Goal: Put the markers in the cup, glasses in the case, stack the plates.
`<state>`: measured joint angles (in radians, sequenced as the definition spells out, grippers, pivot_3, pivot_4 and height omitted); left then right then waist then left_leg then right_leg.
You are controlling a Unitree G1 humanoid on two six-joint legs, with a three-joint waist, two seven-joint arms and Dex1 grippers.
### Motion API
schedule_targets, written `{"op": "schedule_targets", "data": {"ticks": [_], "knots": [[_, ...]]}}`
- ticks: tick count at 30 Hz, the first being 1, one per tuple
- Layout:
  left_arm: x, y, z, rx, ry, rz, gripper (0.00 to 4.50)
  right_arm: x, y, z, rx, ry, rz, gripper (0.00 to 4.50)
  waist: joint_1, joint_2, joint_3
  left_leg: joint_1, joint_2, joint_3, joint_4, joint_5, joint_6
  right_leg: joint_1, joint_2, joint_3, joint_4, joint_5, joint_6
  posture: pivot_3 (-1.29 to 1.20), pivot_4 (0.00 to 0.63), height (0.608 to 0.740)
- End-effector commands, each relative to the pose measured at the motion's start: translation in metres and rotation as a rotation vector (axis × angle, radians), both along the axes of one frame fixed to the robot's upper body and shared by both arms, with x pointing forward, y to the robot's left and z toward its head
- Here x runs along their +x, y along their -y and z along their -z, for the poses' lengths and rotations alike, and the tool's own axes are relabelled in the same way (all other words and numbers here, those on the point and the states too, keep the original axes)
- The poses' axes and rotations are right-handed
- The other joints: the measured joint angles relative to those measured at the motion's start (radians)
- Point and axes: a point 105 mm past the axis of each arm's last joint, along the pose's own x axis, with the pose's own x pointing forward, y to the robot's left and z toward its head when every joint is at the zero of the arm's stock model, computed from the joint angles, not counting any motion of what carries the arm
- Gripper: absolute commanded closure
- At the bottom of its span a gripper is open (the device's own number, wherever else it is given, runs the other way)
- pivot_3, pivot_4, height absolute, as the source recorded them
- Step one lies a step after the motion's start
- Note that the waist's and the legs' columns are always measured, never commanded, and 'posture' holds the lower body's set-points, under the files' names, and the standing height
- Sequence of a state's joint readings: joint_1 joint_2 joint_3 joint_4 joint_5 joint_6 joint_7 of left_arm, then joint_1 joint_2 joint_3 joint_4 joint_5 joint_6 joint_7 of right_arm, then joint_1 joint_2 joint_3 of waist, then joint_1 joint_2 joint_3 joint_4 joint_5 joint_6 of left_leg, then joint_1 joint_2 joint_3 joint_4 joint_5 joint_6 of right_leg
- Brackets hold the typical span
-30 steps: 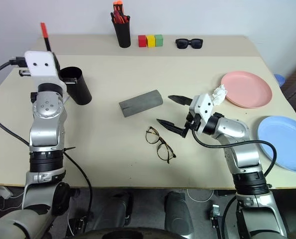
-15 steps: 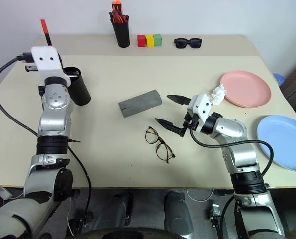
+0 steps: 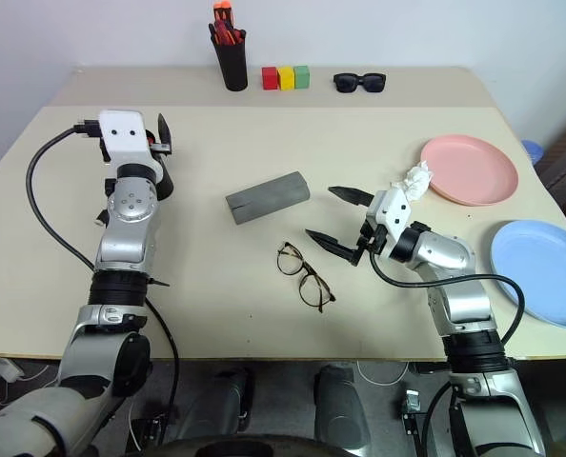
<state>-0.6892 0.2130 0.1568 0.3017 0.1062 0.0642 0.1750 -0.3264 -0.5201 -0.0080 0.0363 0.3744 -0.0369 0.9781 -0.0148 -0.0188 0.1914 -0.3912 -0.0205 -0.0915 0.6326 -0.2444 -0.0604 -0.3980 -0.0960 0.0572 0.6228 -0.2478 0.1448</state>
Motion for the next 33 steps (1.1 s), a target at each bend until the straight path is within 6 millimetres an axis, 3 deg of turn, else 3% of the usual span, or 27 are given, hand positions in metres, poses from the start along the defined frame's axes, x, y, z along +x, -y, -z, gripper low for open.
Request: {"op": "schedule_targets", "data": {"ticks": [1,4,6,9,12,17,19,24,29,33], "knots": [[-0.012,-0.003,-0.027,-0.067,0.074,0.032,0.74,0.000,-0.001,-0.011,0.036,0.037,-0.007,0.00,0.000,0.000,0.000,0.000,0.000,0.000,0.000,0.000,0.000,0.000,0.000,0.000,0.000,0.000,0.000,0.00,0.150,0.740],[-0.020,-0.025,-0.035,-0.194,0.045,0.004,0.74,-0.005,-0.008,-0.013,0.055,0.004,-0.046,0.00,-0.004,0.000,0.000,0.000,0.000,0.000,0.000,0.000,0.000,0.000,0.000,0.000,0.000,0.000,0.000,0.00,0.150,0.740],[-0.026,-0.060,-0.030,-0.304,-0.078,-0.019,0.74,-0.012,-0.015,-0.013,0.043,-0.013,-0.096,0.00,-0.008,0.000,0.000,0.000,0.000,0.000,0.000,0.000,0.000,-0.001,0.000,0.000,0.002,0.000,0.000,0.00,0.150,0.740],[-0.036,-0.093,-0.026,-0.339,-0.196,0.027,0.74,-0.018,-0.023,-0.015,0.045,-0.023,-0.142,0.00,-0.025,0.000,0.000,0.000,0.000,-0.001,0.000,0.000,0.000,-0.003,0.001,0.000,0.007,-0.001,0.000,0.00,0.150,0.740],[-0.054,-0.129,-0.014,-0.318,-0.310,0.007,0.74,-0.024,-0.030,-0.022,0.047,0.007,-0.201,0.00,-0.032,0.000,0.000,0.000,0.000,-0.001,-0.001,0.000,0.000,-0.004,0.001,0.000,0.008,-0.001,0.000,0.00,0.150,0.740],[-0.077,-0.164,0.018,-0.339,-0.510,-0.077,0.74,-0.031,-0.038,-0.030,0.029,0.047,-0.292,0.00,-0.024,0.000,0.000,0.000,0.000,-0.002,0.000,0.000,-0.001,-0.003,0.001,0.000,0.007,-0.001,0.000,0.00,0.150,0.740],[-0.077,-0.161,0.032,-0.321,-0.589,-0.080,0.74,-0.029,-0.042,-0.030,0.022,0.046,-0.315,0.00,-0.023,0.000,0.000,0.000,0.000,-0.002,0.000,0.001,-0.001,-0.003,0.001,0.000,0.007,-0.001,0.000,0.00,0.150,0.740],[-0.064,-0.132,0.065,-0.320,-0.738,-0.038,0.74,-0.021,-0.047,-0.032,0.019,0.060,-0.323,0.00,-0.018,0.000,0.000,0.000,0.000,-0.003,0.000,0.001,-0.002,-0.002,0.001,-0.001,0.007,-0.001,0.000,0.00,0.150,0.740],[-0.048,-0.110,0.078,-0.309,-0.819,0.011,0.74,-0.020,-0.045,-0.032,0.016,0.072,-0.303,0.00,-0.021,-0.001,0.000,0.000,0.000,-0.003,-0.001,0.001,-0.003,-0.004,0.001,-0.001,0.008,-0.001,-0.001,0.00,0.150,0.740],[-0.037,-0.112,0.077,-0.293,-0.850,-0.007,0.74,-0.019,-0.040,-0.032,0.016,0.079,-0.269,0.00,-0.027,-0.001,0.000,0.000,0.000,-0.003,-0.001,0.002,-0.003,-0.005,0.001,-0.001,0.008,-0.001,-0.001,0.00,0.150,0.740]]}}
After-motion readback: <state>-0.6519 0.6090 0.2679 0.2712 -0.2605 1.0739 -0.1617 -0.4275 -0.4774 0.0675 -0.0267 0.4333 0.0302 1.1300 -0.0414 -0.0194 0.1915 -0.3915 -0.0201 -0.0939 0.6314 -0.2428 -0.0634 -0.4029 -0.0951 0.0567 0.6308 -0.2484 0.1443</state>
